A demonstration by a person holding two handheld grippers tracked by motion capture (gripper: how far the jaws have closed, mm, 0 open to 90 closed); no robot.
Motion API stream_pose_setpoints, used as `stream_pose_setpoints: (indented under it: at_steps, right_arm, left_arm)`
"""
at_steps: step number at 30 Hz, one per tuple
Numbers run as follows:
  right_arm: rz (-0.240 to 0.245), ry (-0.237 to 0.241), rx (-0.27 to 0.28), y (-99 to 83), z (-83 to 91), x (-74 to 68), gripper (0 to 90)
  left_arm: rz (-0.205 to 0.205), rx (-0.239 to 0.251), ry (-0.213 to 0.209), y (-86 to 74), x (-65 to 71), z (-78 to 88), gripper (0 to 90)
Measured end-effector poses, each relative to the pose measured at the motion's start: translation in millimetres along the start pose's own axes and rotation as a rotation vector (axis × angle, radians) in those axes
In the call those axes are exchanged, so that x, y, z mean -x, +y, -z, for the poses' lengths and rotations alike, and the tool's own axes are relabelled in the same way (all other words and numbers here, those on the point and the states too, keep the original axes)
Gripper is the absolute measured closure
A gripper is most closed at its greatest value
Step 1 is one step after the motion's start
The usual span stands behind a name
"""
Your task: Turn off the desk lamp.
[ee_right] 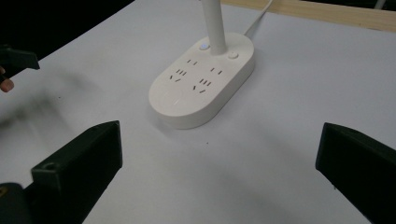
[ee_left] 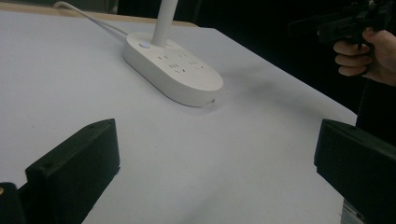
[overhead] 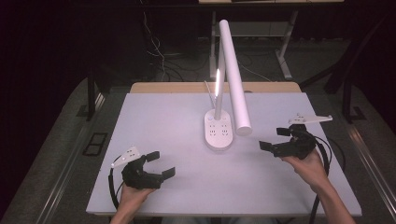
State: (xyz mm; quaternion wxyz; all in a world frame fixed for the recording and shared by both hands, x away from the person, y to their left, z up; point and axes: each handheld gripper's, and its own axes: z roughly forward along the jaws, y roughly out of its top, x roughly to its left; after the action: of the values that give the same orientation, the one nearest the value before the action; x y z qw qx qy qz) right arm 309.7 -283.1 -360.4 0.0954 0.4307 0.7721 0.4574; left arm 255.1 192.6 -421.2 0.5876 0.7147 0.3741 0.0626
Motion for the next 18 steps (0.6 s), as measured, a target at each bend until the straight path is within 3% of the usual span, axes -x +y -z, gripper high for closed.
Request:
stream_pose_setpoints:
  at_steps: [18]
  right_arm:
    - [-0.048, -0.004, 0.058, -63.2, 11.9, -8.4, 0.6]
  left_arm:
    - [0.006, -0.021, 0.002, -0.7, -1.9, -1.0, 0.0]
